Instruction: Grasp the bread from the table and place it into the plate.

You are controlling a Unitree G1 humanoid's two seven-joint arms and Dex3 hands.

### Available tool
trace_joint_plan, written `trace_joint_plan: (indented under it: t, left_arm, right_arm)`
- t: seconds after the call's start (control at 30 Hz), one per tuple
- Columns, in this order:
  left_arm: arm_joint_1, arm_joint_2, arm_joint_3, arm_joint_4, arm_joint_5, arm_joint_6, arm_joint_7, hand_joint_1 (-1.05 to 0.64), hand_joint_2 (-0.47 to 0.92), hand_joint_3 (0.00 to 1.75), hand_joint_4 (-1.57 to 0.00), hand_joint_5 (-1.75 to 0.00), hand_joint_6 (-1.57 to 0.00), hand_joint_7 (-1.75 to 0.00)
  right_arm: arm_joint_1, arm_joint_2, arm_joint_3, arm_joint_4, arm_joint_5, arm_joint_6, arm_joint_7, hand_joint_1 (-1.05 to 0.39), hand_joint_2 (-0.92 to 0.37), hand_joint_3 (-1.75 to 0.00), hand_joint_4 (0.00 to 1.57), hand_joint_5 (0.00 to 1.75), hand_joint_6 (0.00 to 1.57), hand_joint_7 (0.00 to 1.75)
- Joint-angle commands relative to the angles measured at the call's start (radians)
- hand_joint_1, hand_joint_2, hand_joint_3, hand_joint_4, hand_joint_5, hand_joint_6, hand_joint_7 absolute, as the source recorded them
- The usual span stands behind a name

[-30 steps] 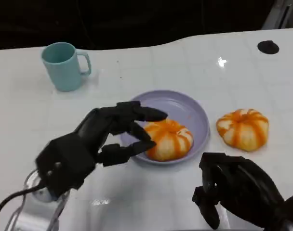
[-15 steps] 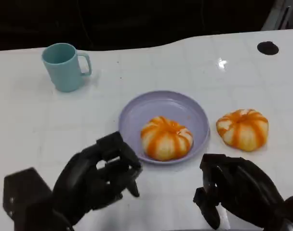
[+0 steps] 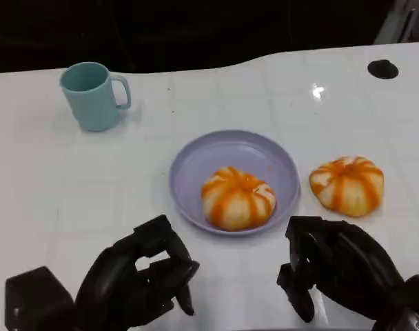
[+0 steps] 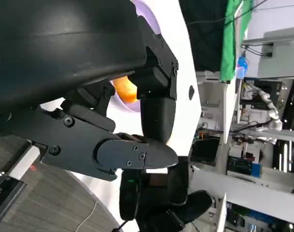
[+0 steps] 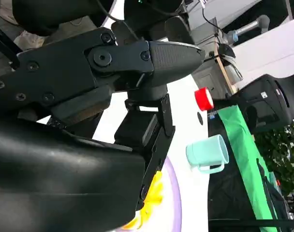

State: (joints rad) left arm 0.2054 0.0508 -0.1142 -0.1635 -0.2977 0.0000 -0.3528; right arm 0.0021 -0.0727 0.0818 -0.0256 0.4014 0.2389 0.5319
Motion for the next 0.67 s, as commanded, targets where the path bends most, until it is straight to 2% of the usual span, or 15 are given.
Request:
trace_joint_plan:
  t: [0.03, 0.67]
  left_arm:
    - [-0.022, 0.007, 0.024, 0.048, -0.004, -0.030, -0.021, -0.58, 0.92, 0.30, -0.88, -1.75, -0.65, -1.75]
    - [-0.058, 0.009, 0.045, 0.115, -0.030, -0.039, -0.090, -0.57, 0.92, 0.27, -0.88, -1.75, -0.66, -1.75]
  right_arm:
    - [-0.019, -0.013, -0.019, 0.021, -0.009, -0.024, 0.003, -0.92, -0.92, -0.41, 1.27, 1.62, 1.10, 1.54]
    - [-0.031, -0.006, -0.021, 0.044, -0.018, -0.054, 0.017, -0.93, -0.92, -0.42, 1.28, 1.62, 1.09, 1.56]
